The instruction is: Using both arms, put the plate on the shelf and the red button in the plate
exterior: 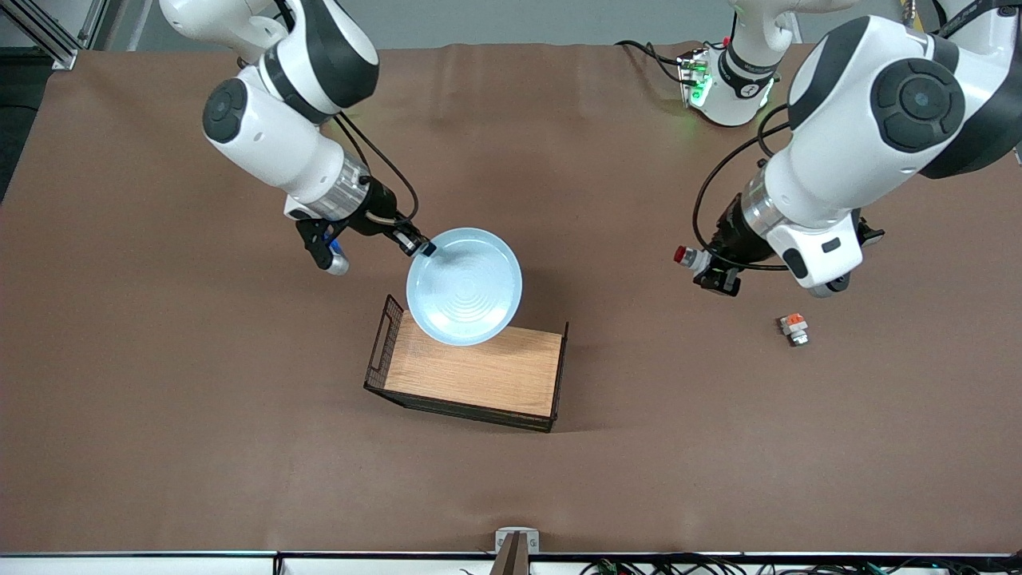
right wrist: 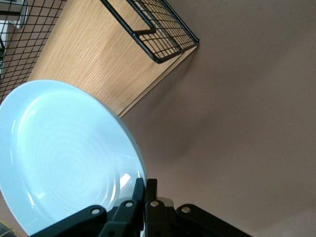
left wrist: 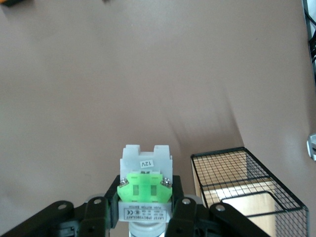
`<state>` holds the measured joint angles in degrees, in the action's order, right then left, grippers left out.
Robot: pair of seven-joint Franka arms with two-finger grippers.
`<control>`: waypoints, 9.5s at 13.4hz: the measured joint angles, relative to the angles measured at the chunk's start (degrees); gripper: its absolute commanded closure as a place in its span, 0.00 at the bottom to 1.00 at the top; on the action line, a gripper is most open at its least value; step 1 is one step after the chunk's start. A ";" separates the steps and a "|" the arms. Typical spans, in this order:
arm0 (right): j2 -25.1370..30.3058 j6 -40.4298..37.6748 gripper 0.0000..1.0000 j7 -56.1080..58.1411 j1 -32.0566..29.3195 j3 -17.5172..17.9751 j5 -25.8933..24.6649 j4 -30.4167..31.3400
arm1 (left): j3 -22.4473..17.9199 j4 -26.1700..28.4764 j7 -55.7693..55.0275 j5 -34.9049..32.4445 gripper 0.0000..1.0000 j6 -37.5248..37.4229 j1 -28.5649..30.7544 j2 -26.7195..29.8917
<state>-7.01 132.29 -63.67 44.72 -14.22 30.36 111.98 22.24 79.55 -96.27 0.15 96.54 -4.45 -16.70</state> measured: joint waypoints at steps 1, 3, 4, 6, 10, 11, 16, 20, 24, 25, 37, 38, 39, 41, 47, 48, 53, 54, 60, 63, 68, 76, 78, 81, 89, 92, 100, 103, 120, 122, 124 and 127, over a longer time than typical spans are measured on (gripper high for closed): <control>-1.03 1.64 1.00 0.00 0.56 0.00 0.00 0.11 | 0.00 -0.71 -1.70 0.00 1.00 0.00 -0.80 -0.48; -3.49 5.00 1.00 0.00 1.59 0.00 0.00 0.18 | 0.00 -2.37 -4.69 0.00 1.00 0.02 -2.38 -1.96; -4.74 6.59 1.00 0.00 1.94 0.01 0.00 0.19 | 0.00 -3.41 -6.31 0.00 1.00 0.06 -3.13 -3.02; -7.00 9.44 1.00 0.03 2.29 0.02 0.00 0.18 | 0.00 -5.98 -8.92 0.00 1.00 0.22 -4.36 -5.54; -10.14 12.68 1.00 0.20 2.39 -0.01 -0.02 0.09 | 0.01 -8.81 -12.78 0.00 1.00 2.90 -6.80 -9.12; -10.68 12.93 1.00 0.40 2.39 -0.03 -0.02 -0.03 | 0.00 -8.95 -14.35 0.00 1.00 4.15 -7.64 -9.72; -12.95 15.38 1.00 1.27 2.38 -0.35 -0.02 -0.61 | -0.75 -9.19 -20.23 0.00 1.00 10.23 -11.99 -13.00; -13.66 15.52 0.77 1.30 2.31 -0.53 -0.02 -1.50 | -5.32 -10.04 -21.55 0.00 1.00 12.76 -17.45 -13.99; -13.96 15.34 0.54 1.28 1.78 -0.75 -0.02 -1.55 | -7.14 -10.14 -23.29 0.00 0.99 17.21 -21.09 -16.28; -13.97 15.27 0.43 1.28 1.67 -0.76 -0.02 -1.56 | -7.19 -10.16 -23.29 0.00 0.99 18.30 -21.26 -16.97; -8.00 -9.41 0.00 -4.30 -1.24 -1.31 -0.16 -10.82 | -12.18 -10.39 -23.20 0.00 0.99 30.09 -28.65 -23.41; -6.21 -16.04 0.00 -2.64 -3.29 -1.45 -0.52 -12.27 | -12.85 -10.43 -23.07 0.00 0.99 30.77 -29.36 -23.66; -4.35 -23.24 0.00 0.14 -5.83 -1.63 -1.63 -13.96 | -13.22 -10.45 -23.02 0.00 0.99 31.33 -29.81 -23.90; -0.99 -36.47 0.00 7.94 -11.45 -1.96 -6.87 -17.41 | -13.58 -10.45 -22.61 0.00 0.99 32.68 -30.13 -24.44; 3.29 -52.40 0.00 40.68 -27.16 -2.06 -17.69 -21.16 | -13.63 -10.48 -21.30 0.00 0.98 34.18 -30.53 -26.30; 3.33 -53.41 0.00 47.27 -30.27 -2.04 -19.66 -21.73 | -13.64 -10.49 -21.29 0.00 0.98 34.91 -30.57 -26.75; 4.59 -54.72 0.00 72.69 -44.67 -2.13 -25.33 -21.73 | -13.68 -10.50 -20.38 0.00 0.62 36.65 -30.61 -27.95; 5.87 -54.91 0.00 74.16 -44.82 -2.02 -26.88 -21.57 | -13.68 -10.50 -19.25 0.00 0.01 36.68 -30.63 -28.04; 13.26 -54.12 0.00 75.96 -45.53 4.10 -30.73 -21.27 | -13.69 -10.57 -15.73 0.00 0.00 36.73 -30.64 -28.21; 14.69 -53.16 0.00 75.95 -51.98 12.30 -31.28 -21.29 | -13.69 -11.74 -12.71 0.00 0.00 32.21 -30.16 -27.83; 17.99 -53.35 0.00 74.95 -51.79 13.65 -31.34 -21.24 | -13.75 -13.58 10.55 3.26 0.00 8.56 -24.08 -19.19; 20.49 -57.73 0.00 73.40 -50.38 13.04 -31.35 -21.01 | -14.36 -12.28 56.58 4.34 0.00 -11.63 -6.10 -6.42; 20.49 -57.70 0.00 73.30 -50.11 13.38 -31.35 -20.92 | -14.37 -11.68 67.71 2.98 0.00 -12.26 -4.35 -5.14; 20.49 -57.65 0.00 73.29 -49.94 13.50 -31.35 -20.92 | -14.44 -10.68 80.01 2.85 0.00 -12.86 -1.06 -2.46; 18.46 -55.60 0.00 73.33 -48.90 13.60 -31.34 -21.02 | -14.44 1.79 89.61 1.49 0.00 -11.10 0.22 9.20; 17.37 -55.53 0.00 73.26 -48.30 13.62 -31.34 -21.04 | -14.44 9.05 91.00 0.80 0.00 -7.76 0.22 14.72; 17.33 -55.50 0.00 73.23 -48.29 13.35 -31.35 -21.98 | -14.30 11.03 91.00 -0.14 0.00 -6.54 -0.19 17.49; 17.33 -55.50 0.00 73.23 -48.19 13.42 -31.51 -22.04 | -14.27 11.05 90.88 -0.14 0.00 -6.49 -0.19 18.11; 17.33 -55.50 0.00 73.22 -48.06 13.46 -31.53 -22.28 | -14.27 11.66 90.68 -0.14 0.00 -6.50 -0.17 18.91; 17.33 -55.50 0.00 73.23 -48.06 13.46 -31.53 -22.28 | -14.27 11.67 90.68 -0.14 0.00 -6.51 -0.17 18.91; 17.33 -55.50 0.00 73.23 -48.06 13.46 -31.53 -22.28 | -14.27 11.69 90.68 -0.14 0.00 -6.53 -0.17 18.91; 17.33 -55.50 0.00 73.23 -48.06 13.46 -31.53 -22.28 | -14.27 11.69 90.68 -0.14 0.00 -6.65 -0.17 18.92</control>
<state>10.32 76.79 9.56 -3.34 -0.76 -1.17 89.70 7.97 91.25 -5.60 0.01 89.89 -4.61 2.22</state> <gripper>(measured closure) 0.000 0.000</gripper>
